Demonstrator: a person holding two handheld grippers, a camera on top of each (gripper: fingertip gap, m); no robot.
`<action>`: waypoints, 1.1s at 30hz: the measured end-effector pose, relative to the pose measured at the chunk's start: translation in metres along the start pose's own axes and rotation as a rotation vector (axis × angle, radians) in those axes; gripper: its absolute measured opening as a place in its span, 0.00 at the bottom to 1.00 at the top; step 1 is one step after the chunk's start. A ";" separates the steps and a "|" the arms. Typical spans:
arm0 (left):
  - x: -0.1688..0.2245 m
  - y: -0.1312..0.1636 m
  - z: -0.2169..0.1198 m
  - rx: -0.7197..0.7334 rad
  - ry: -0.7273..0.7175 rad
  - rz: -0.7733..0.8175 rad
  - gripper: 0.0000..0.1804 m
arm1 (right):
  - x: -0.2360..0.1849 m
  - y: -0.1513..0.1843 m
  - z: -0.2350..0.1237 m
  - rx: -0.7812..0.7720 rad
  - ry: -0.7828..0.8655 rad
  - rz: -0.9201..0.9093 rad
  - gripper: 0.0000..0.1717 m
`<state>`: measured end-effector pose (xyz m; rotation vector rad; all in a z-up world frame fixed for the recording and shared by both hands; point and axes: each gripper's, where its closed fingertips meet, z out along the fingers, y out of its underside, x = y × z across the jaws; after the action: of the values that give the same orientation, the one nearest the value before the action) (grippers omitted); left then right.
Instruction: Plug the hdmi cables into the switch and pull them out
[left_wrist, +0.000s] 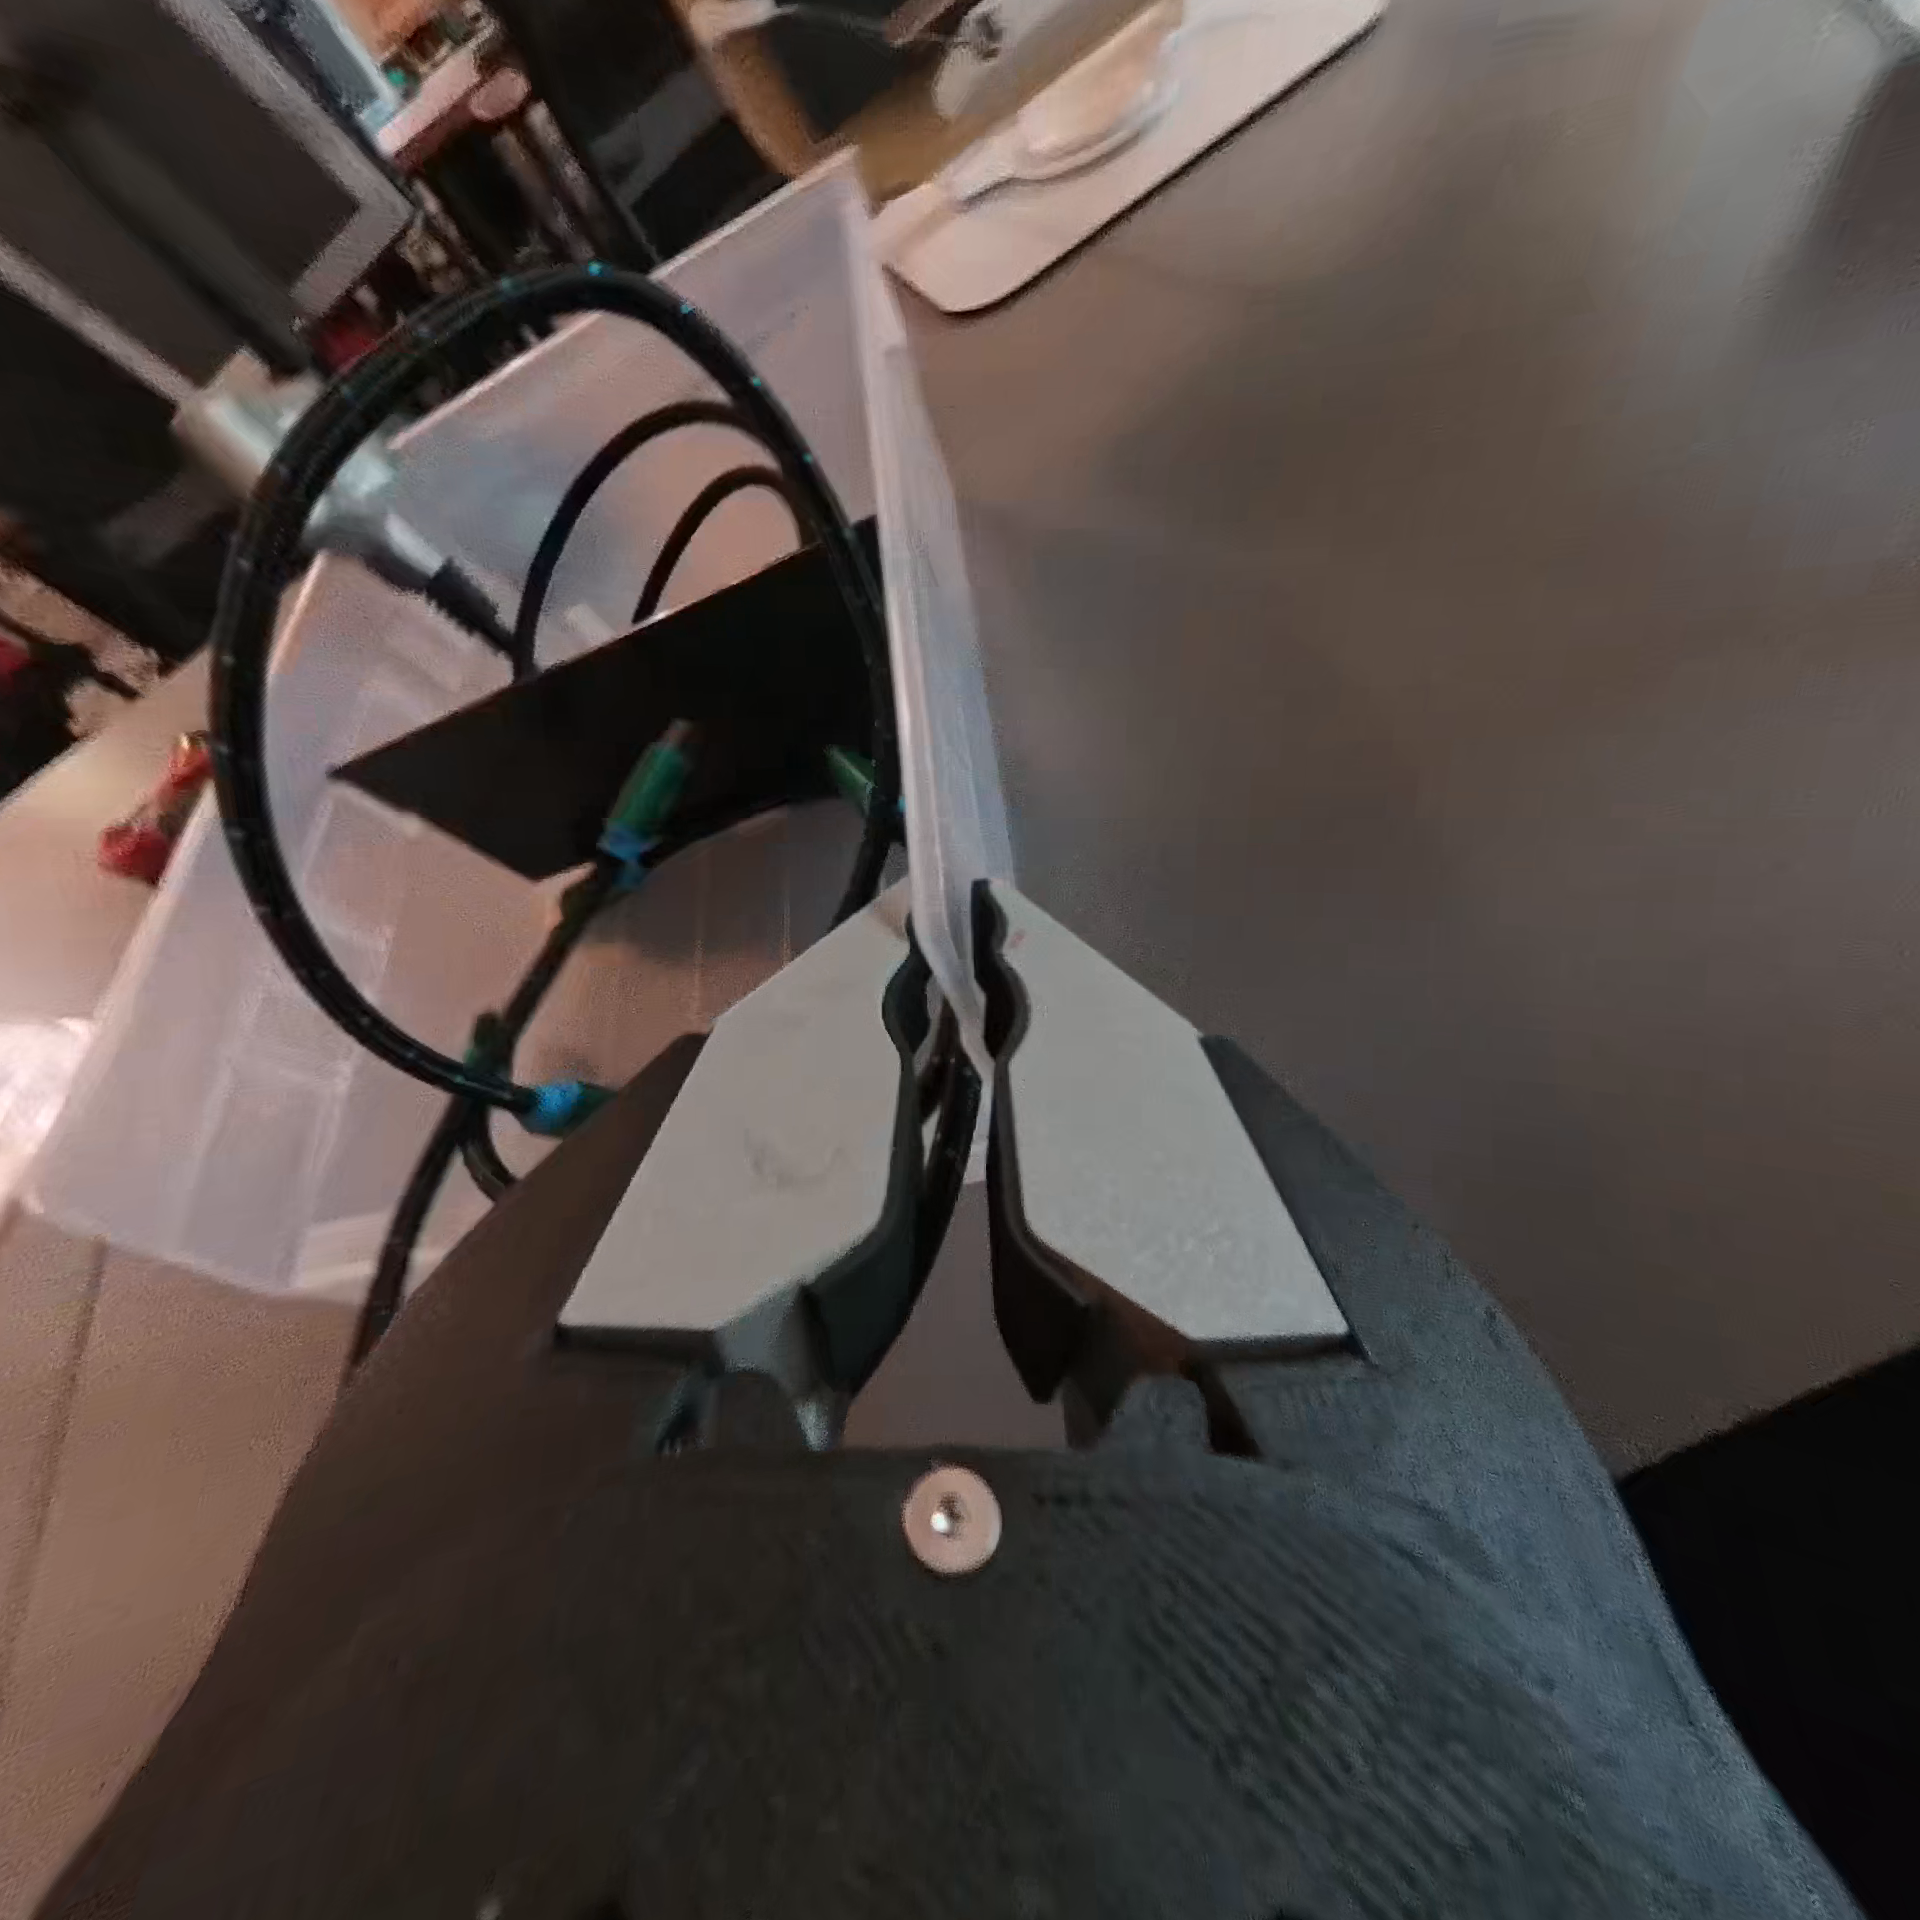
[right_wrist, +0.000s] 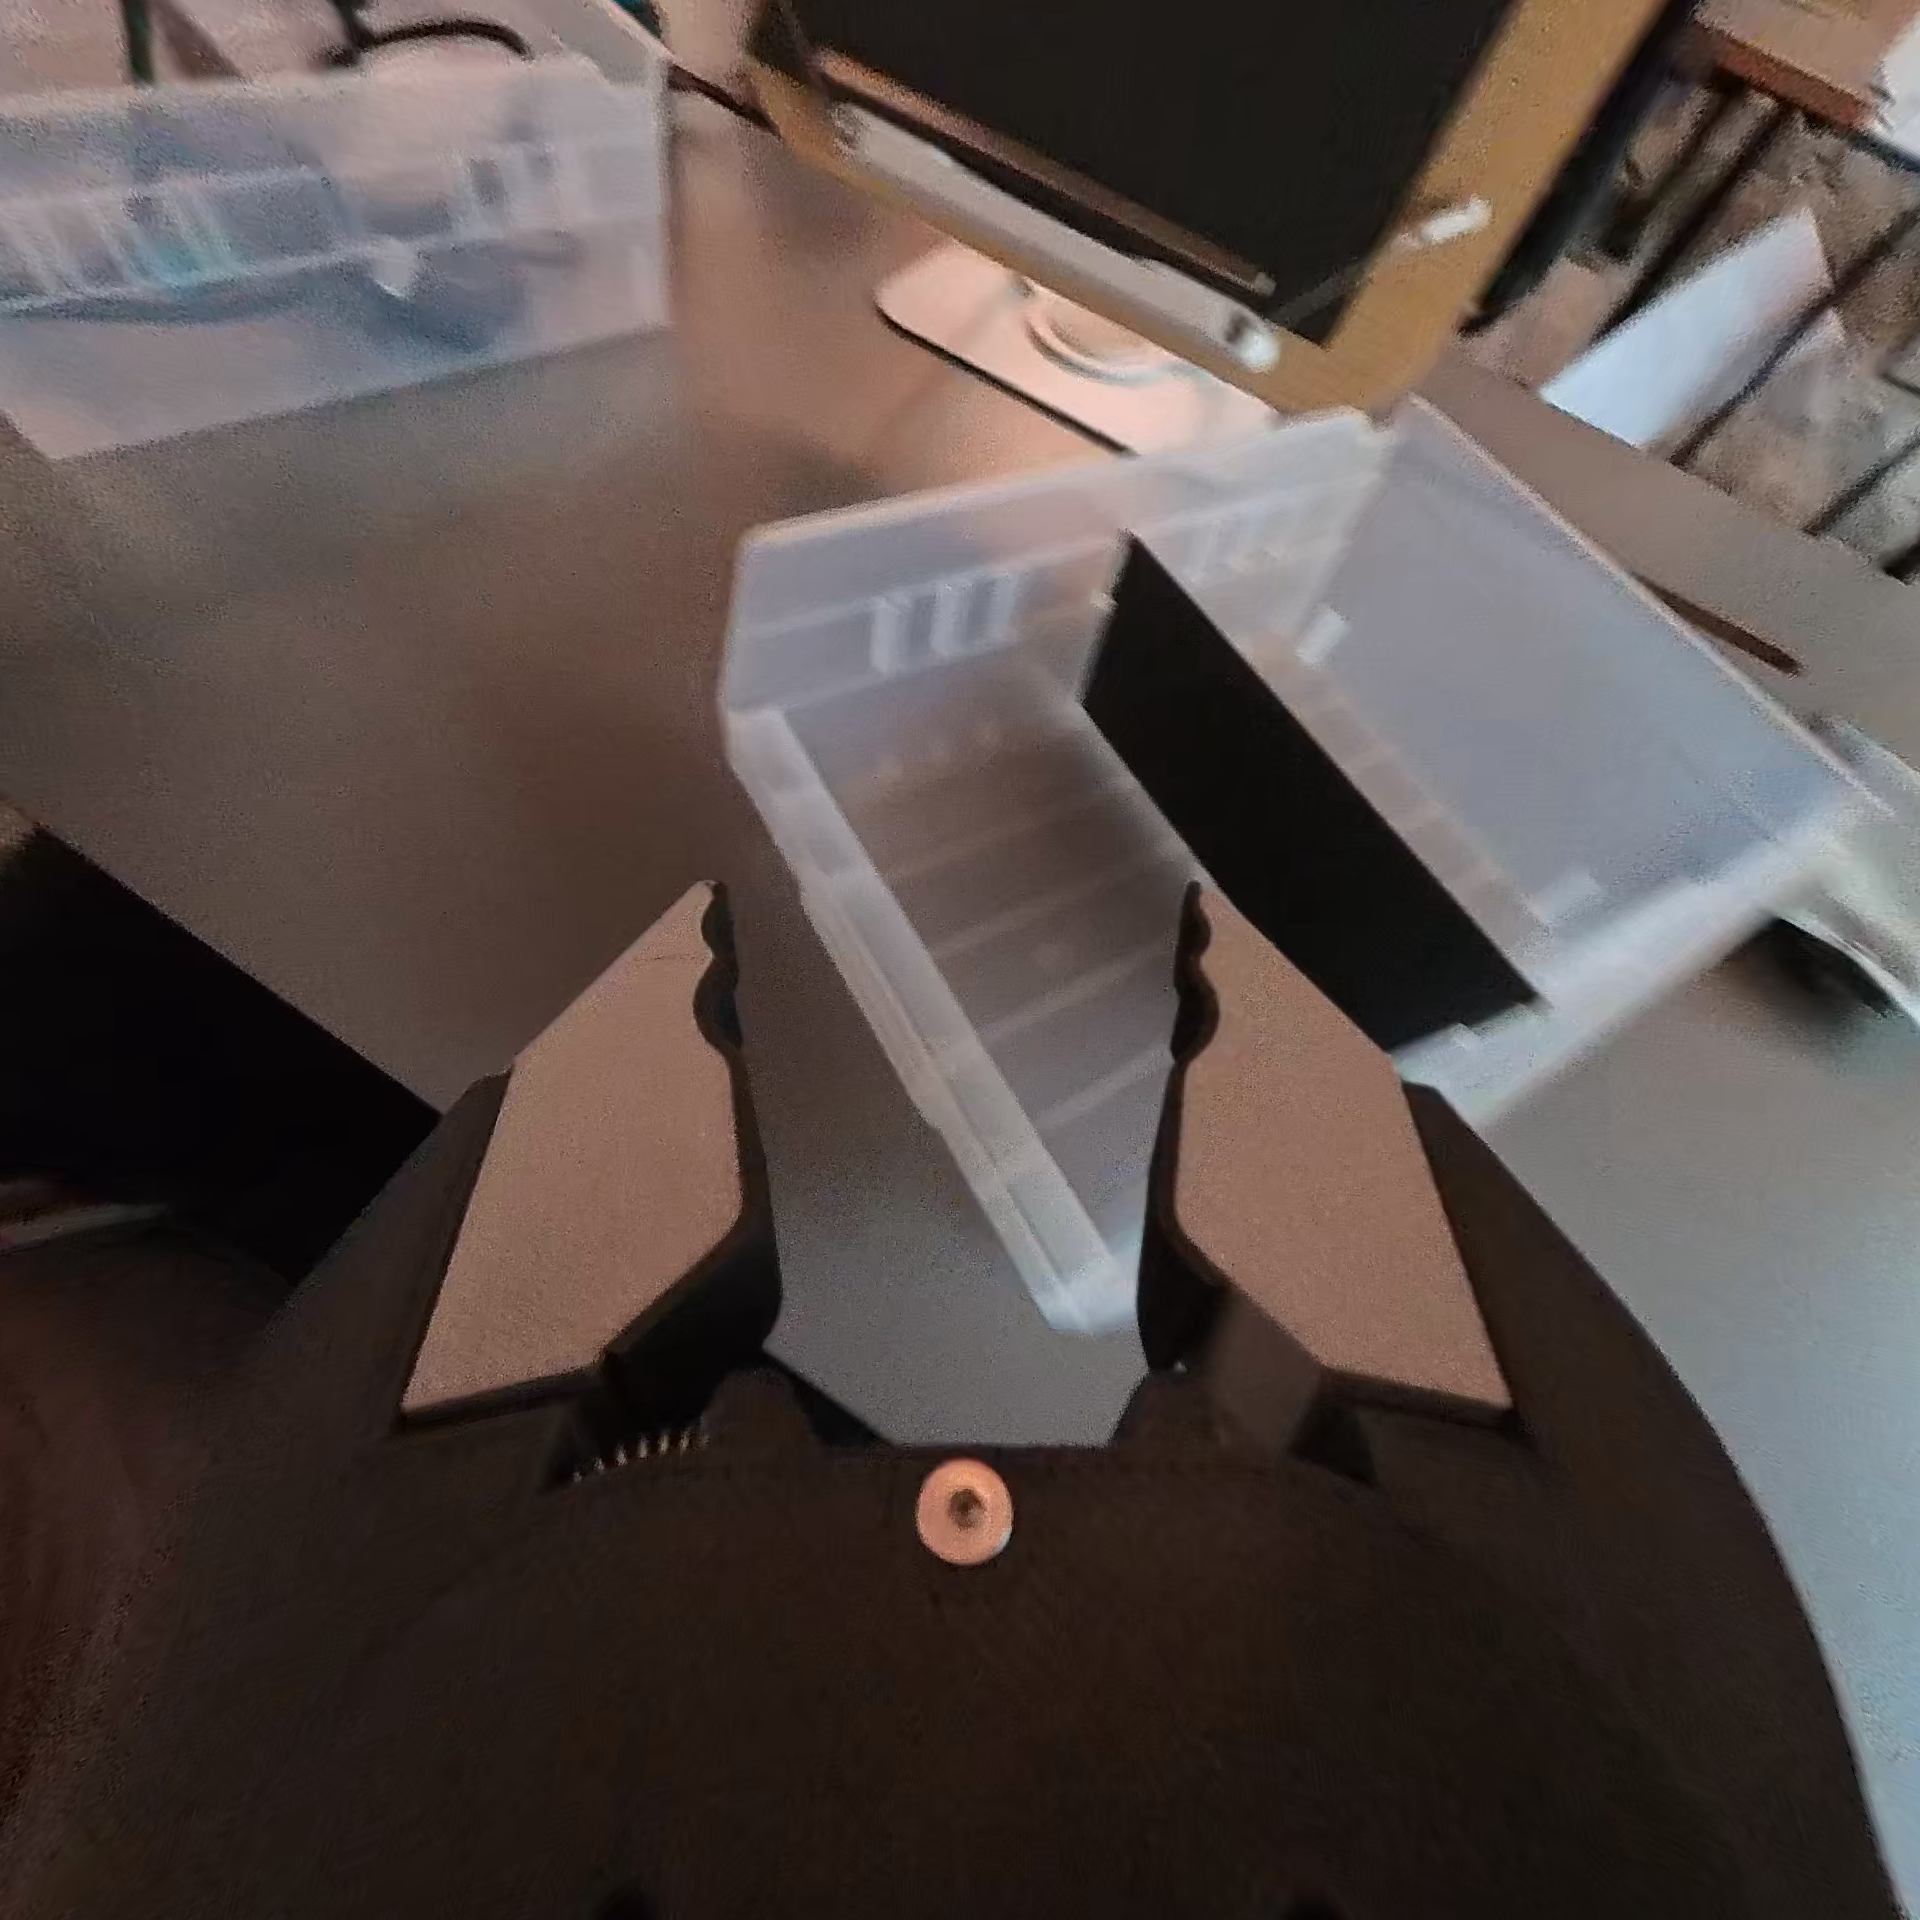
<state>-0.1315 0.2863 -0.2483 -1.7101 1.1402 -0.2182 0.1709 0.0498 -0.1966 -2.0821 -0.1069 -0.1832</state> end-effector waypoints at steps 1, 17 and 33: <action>-0.006 0.004 -0.003 0.007 0.017 -0.064 0.01 | -0.014 -0.005 0.011 0.026 -0.026 -0.008 0.48; 0.030 -0.021 0.012 0.062 0.074 -0.131 0.06 | -0.025 -0.043 0.131 0.030 0.224 -0.114 0.32; -0.027 0.024 -0.029 0.079 -0.105 -0.193 0.02 | 0.062 0.050 0.022 -0.049 0.219 0.012 0.24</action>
<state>-0.1775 0.2874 -0.2448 -1.7401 0.8794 -0.2856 0.2416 0.0445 -0.2395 -2.0963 0.0427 -0.4080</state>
